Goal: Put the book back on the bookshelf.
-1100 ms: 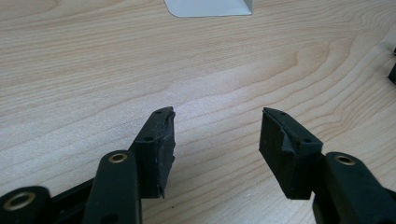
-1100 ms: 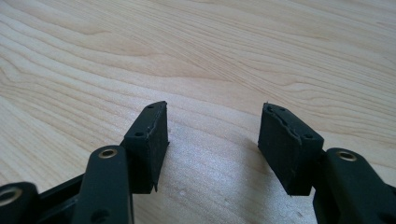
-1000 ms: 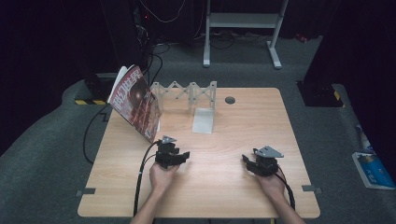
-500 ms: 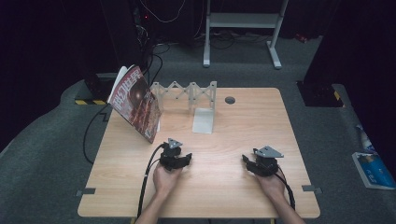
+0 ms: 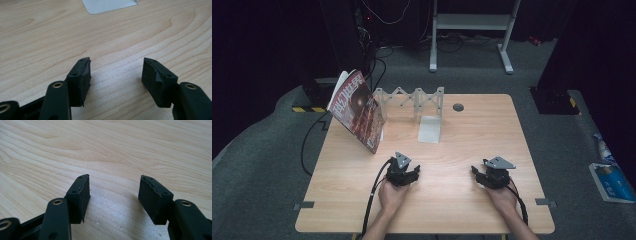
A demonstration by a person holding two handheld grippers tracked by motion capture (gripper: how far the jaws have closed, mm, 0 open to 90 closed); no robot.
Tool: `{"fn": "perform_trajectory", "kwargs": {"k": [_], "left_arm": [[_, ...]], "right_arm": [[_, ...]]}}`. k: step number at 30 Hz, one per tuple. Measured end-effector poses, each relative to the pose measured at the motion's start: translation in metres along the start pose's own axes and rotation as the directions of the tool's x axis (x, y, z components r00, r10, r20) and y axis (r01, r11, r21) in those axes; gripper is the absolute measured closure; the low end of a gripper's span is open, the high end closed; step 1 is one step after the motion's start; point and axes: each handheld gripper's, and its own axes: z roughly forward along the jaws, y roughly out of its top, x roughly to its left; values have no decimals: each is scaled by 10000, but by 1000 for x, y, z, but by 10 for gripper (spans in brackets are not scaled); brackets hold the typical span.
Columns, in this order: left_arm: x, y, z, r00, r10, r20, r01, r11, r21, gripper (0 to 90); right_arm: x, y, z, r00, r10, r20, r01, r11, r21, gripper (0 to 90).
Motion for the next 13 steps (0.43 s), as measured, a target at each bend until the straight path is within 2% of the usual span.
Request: {"fn": "perform_trajectory", "kwargs": {"k": [13], "left_arm": [[0, -1, 0, 10000, -26, -21, 26, 10000, -43, 398]], "right_arm": [[0, 0, 0, 10000, 0, -12, 0, 10000, -1, 423]]}}
